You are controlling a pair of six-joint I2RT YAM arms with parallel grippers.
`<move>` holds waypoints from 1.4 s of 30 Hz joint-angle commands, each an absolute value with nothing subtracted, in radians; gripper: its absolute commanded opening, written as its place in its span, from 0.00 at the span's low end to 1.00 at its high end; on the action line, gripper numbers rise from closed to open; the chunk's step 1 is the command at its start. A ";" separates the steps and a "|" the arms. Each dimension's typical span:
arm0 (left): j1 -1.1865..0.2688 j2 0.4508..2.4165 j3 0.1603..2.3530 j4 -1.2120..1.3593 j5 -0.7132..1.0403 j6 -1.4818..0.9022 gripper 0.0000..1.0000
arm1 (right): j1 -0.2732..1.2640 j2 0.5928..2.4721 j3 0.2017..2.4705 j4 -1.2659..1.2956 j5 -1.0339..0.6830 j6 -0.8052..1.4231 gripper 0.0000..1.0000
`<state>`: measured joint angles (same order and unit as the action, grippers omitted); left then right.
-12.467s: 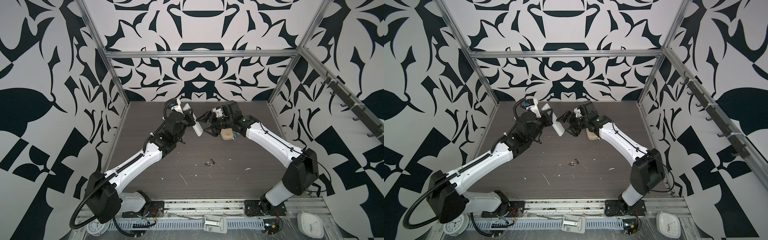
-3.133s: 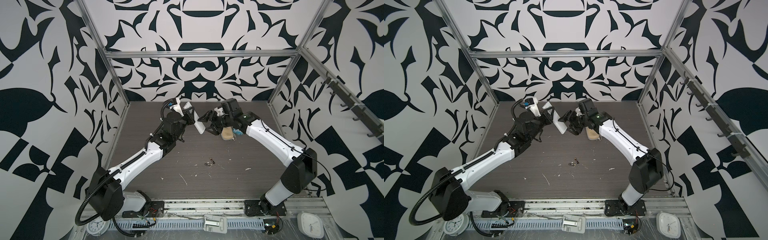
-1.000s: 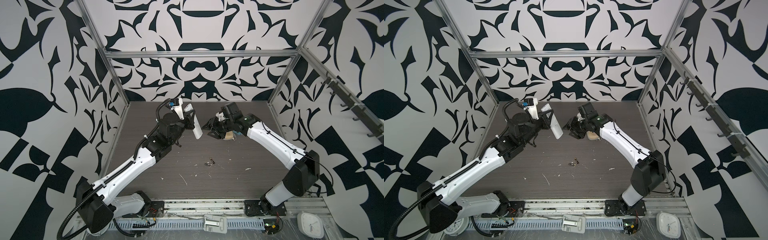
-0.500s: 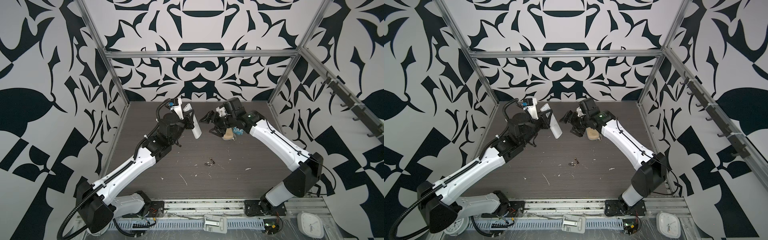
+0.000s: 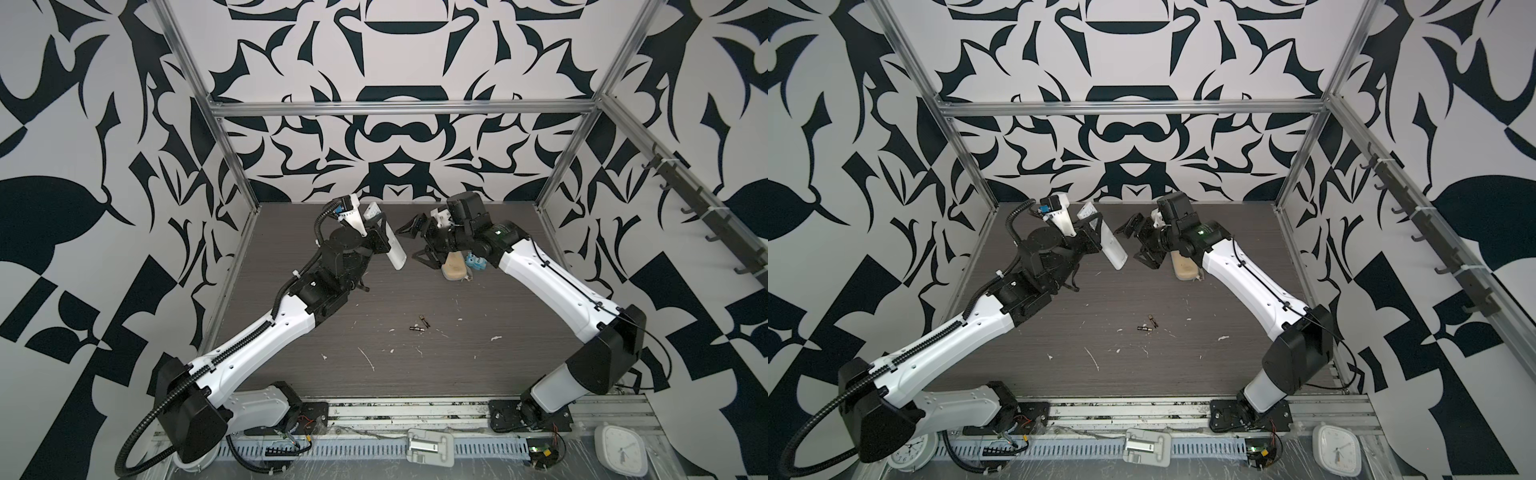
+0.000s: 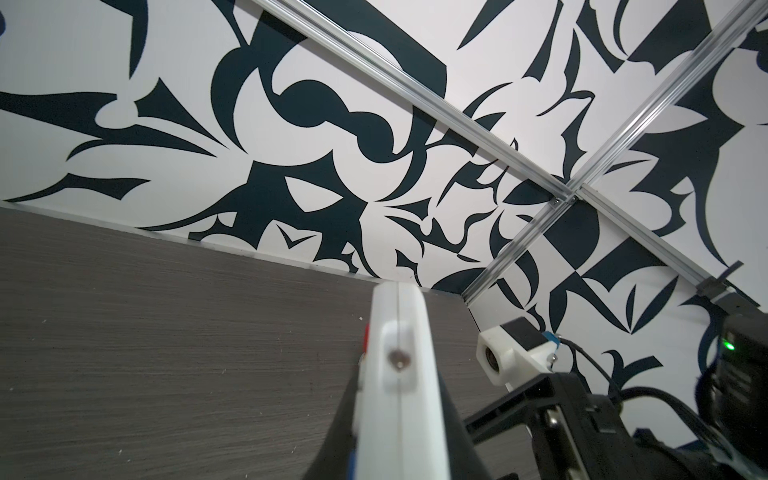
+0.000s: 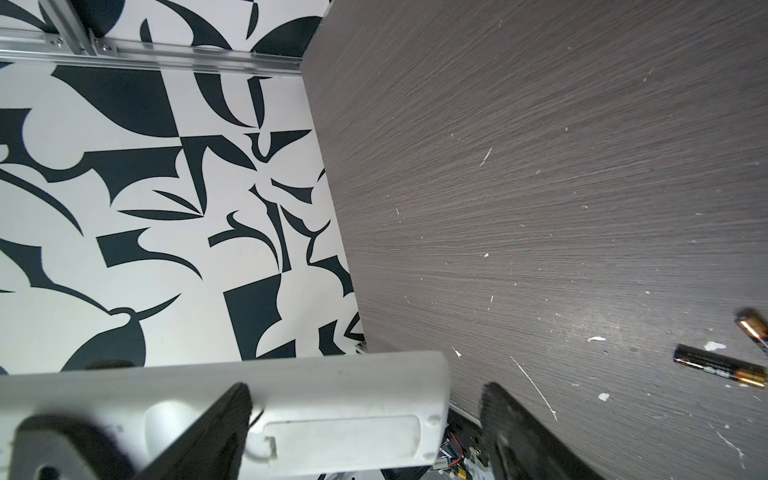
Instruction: Load the batteries into the remote control
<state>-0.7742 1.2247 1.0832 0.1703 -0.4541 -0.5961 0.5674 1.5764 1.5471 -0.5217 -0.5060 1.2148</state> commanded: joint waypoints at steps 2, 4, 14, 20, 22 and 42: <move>-0.779 1.229 1.064 0.261 -0.540 -0.654 0.00 | 0.577 1.544 1.537 -0.470 -0.525 1.245 0.89; -0.779 1.238 1.068 0.272 -0.547 -0.659 0.00 | 0.576 1.544 1.535 -0.472 -0.526 1.245 0.89; -0.779 1.267 1.085 0.289 -0.532 -0.663 0.00 | 0.578 1.550 1.517 -0.469 -0.531 1.246 0.90; -0.779 1.259 1.077 0.293 -0.525 -0.664 0.00 | 0.581 1.566 1.517 -0.492 -0.527 1.227 0.90; -0.779 1.261 1.077 0.295 -0.520 -0.664 0.00 | 0.584 1.571 1.511 -0.490 -0.528 1.227 0.90; -0.779 1.267 1.093 0.302 -0.494 -0.651 0.00 | 0.600 1.612 1.534 -0.664 -0.455 1.109 0.89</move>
<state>-0.7753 1.2732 1.0710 0.1967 -0.5003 -0.6441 0.5846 1.5810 1.5200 -0.5564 -0.4828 1.1618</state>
